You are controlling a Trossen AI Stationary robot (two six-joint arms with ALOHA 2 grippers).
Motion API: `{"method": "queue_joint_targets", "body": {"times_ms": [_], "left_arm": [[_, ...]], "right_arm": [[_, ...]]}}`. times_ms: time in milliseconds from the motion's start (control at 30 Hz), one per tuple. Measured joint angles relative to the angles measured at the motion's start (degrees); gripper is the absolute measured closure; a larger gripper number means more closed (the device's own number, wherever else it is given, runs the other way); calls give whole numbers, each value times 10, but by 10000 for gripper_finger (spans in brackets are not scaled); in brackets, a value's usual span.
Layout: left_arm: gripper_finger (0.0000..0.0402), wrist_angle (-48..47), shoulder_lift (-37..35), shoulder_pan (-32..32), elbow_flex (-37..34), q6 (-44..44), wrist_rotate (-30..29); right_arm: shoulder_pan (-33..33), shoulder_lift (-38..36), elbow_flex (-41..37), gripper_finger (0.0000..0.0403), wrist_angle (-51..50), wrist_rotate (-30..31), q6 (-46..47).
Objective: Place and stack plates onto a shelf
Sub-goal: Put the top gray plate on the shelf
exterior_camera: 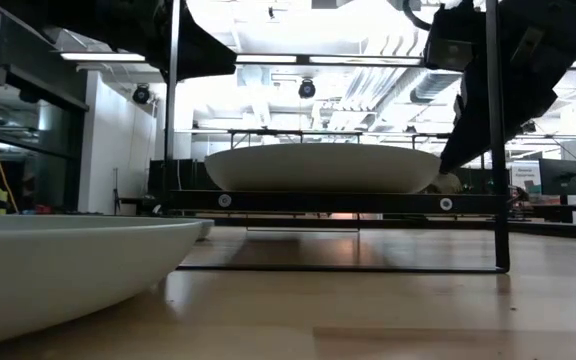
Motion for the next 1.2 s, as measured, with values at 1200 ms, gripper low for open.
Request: {"method": "queue_joint_targets", "body": {"times_ms": [1200], "left_arm": [[251,-2,0,1,0,2,-17]], "right_arm": [[-165,59,0,403,189,-125,-225]]}}
